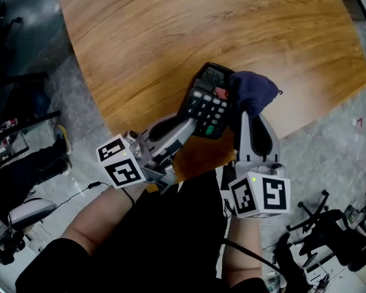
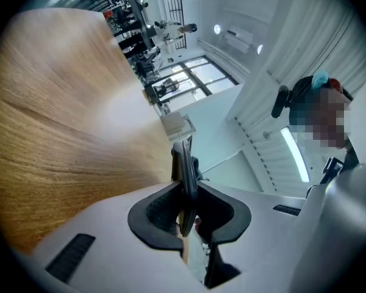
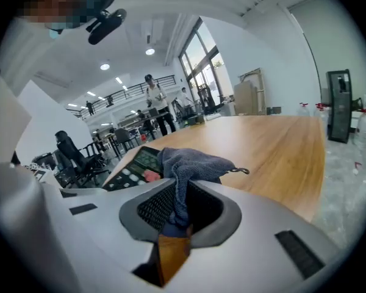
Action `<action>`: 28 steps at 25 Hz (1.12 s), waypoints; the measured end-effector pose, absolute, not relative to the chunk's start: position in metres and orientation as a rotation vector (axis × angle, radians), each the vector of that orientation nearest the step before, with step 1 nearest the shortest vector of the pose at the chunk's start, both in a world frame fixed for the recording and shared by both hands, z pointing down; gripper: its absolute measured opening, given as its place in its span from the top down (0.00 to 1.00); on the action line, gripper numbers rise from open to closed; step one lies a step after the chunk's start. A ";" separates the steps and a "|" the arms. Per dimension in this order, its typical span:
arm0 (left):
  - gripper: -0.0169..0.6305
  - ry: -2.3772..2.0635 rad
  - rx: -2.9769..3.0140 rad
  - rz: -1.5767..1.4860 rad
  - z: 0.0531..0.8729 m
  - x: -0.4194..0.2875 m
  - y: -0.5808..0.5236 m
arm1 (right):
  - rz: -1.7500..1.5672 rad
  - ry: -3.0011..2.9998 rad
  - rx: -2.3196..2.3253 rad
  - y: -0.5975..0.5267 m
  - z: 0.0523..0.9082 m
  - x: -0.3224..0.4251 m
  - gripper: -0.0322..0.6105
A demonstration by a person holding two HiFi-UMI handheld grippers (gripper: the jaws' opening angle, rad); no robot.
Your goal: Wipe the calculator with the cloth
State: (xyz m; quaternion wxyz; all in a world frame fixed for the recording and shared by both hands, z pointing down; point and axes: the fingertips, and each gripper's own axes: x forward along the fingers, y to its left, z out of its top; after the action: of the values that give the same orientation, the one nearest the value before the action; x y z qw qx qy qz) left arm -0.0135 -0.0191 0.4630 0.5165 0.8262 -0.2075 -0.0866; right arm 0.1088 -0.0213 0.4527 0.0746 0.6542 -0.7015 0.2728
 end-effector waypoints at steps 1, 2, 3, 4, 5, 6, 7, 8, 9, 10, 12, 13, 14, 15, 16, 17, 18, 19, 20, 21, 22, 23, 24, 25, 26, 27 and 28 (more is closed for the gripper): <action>0.87 -0.495 1.978 -0.224 0.460 -0.015 -0.020 | 0.834 -2.063 1.991 -0.019 0.458 0.121 0.86; 0.87 -0.489 1.969 -0.244 0.456 -0.016 -0.022 | 0.850 -2.028 2.013 -0.016 0.463 0.132 0.86; 0.87 -0.483 1.958 -0.265 0.453 -0.017 -0.023 | 0.864 -2.003 2.031 -0.013 0.468 0.142 0.86; 0.87 -0.478 1.948 -0.285 0.449 -0.018 -0.024 | 0.877 -1.991 2.043 -0.011 0.472 0.148 0.86; 0.87 -0.472 1.940 -0.303 0.446 -0.018 -0.026 | 0.888 -1.994 2.052 -0.009 0.474 0.152 0.86; 0.87 -0.465 1.935 -0.319 0.443 -0.019 -0.027 | 0.897 -2.013 2.058 -0.008 0.474 0.152 0.86; 0.87 -0.457 1.931 -0.332 0.439 -0.019 -0.027 | 0.899 -2.044 2.063 -0.007 0.472 0.149 0.86; 0.87 -0.448 1.927 -0.344 0.435 -0.019 -0.027 | 0.885 -2.083 2.069 -0.007 0.468 0.146 0.86; 0.87 -0.439 1.921 -0.355 0.432 -0.018 -0.027 | 0.852 -2.122 2.075 -0.008 0.463 0.143 0.86; 0.87 -0.428 1.912 -0.365 0.430 -0.016 -0.026 | 0.802 -2.160 2.079 -0.007 0.457 0.139 0.86; 0.87 -0.403 1.886 -0.384 0.428 -0.013 -0.023 | 0.684 -2.229 2.067 -0.005 0.447 0.129 0.86; 0.87 -0.389 1.869 -0.394 0.428 -0.012 -0.021 | 0.624 -2.261 2.049 -0.004 0.443 0.123 0.86; 0.87 -0.374 1.850 -0.406 0.427 -0.012 -0.020 | 0.564 -2.291 2.026 -0.002 0.440 0.117 0.86; 0.87 -0.358 1.827 -0.421 0.426 -0.011 -0.019 | 0.507 -2.317 2.001 -0.001 0.438 0.111 0.86; 0.87 -0.341 1.801 -0.438 0.425 -0.010 -0.018 | 0.456 -2.340 1.976 0.001 0.436 0.107 0.86; 0.87 -0.326 1.776 -0.455 0.424 -0.009 -0.018 | 0.409 -2.361 1.950 0.002 0.435 0.103 0.86; 0.87 -0.313 1.755 -0.469 0.423 -0.008 -0.018 | 0.367 -2.381 1.923 0.004 0.434 0.099 0.86; 0.87 -0.304 1.743 -0.480 0.421 -0.007 -0.018 | 0.329 -2.398 1.894 0.006 0.434 0.095 0.86; 0.87 -0.298 1.738 -0.486 0.420 -0.006 -0.018 | 0.298 -2.414 1.867 0.008 0.435 0.090 0.86; 0.87 -0.294 1.737 -0.489 0.418 -0.006 -0.019 | 0.271 -2.427 1.841 0.010 0.435 0.086 0.86; 0.87 -0.292 1.736 -0.489 0.418 -0.006 -0.019 | 0.248 -2.441 1.818 0.011 0.435 0.081 0.86; 0.87 -0.290 1.734 -0.489 0.417 -0.006 -0.019 | 0.225 -2.455 1.794 0.012 0.435 0.075 0.86; 0.87 -0.290 1.732 -0.490 0.416 -0.006 -0.019 | 0.204 -2.469 1.770 0.013 0.434 0.069 0.86; 0.87 -0.290 1.729 -0.490 0.416 -0.006 -0.019 | 0.185 -2.485 1.743 0.013 0.434 0.062 0.86; 0.87 -0.291 1.726 -0.489 0.416 -0.006 -0.020 | 0.171 -2.501 1.716 0.014 0.433 0.055 0.86; 0.87 -0.292 1.723 -0.486 0.416 -0.006 -0.020 | 0.158 -2.518 1.687 0.016 0.432 0.047 0.86; 0.87 -0.293 1.722 -0.479 0.416 -0.005 -0.020 | 0.146 -2.534 1.655 0.018 0.432 0.039 0.86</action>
State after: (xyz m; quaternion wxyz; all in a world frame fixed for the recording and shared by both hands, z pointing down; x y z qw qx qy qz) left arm -0.0055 -0.0201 0.4157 0.6171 0.7480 -0.1272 -0.2083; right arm 0.0394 0.0178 0.4321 0.0557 0.5454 -0.8350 0.0482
